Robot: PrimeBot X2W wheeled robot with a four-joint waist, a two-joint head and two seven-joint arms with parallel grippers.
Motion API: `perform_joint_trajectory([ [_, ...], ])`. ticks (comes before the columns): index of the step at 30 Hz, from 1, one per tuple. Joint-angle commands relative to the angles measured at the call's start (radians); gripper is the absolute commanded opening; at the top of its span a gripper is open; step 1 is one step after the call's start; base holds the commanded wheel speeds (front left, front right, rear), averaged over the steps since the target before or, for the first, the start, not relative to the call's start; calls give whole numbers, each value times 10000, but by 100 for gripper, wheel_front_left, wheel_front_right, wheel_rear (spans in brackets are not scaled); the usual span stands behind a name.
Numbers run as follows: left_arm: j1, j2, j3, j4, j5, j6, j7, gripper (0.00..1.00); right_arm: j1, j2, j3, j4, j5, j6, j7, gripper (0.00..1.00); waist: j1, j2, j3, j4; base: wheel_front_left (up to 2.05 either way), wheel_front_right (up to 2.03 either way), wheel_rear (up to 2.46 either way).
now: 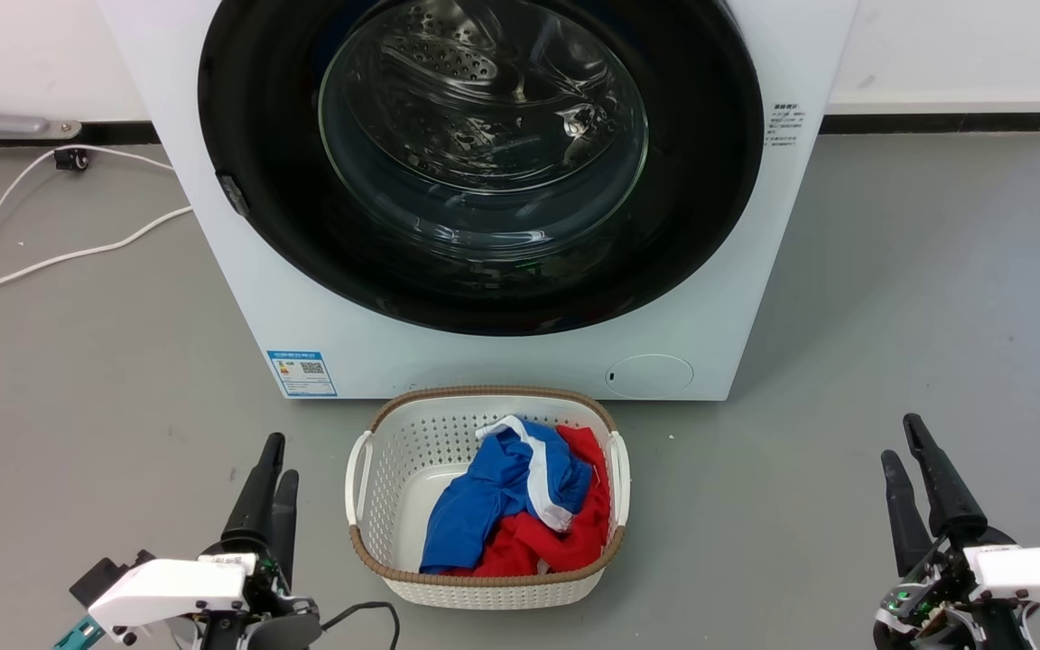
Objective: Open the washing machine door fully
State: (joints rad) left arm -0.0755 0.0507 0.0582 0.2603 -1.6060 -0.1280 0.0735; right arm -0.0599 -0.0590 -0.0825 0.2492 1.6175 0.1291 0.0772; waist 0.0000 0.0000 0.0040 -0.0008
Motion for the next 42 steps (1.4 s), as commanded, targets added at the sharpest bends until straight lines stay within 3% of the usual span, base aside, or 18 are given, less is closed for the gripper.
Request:
perform_joint_trajectory([
  [1,-234,35,-172,-259,103,-12,-130,100,-116,-17,68,-288,-140,14,-124,100,0,0,5,-3,0,0,0],
  [11,-302,97,-655,-666,1450,-16,-590,100,7,-216,350,-585,-1367,16,-627,100,0,0,21,-2,0,0,0],
  [28,-254,232,-1352,-1145,5065,-21,-1251,100,269,-221,492,-1220,-5524,17,-1270,100,0,0,-12,3,0,0,0],
  [42,-287,429,-1761,-1207,7516,-25,-1709,100,470,-287,608,-1611,-8285,19,-1276,100,0,0,-32,0,0,0,0],
])
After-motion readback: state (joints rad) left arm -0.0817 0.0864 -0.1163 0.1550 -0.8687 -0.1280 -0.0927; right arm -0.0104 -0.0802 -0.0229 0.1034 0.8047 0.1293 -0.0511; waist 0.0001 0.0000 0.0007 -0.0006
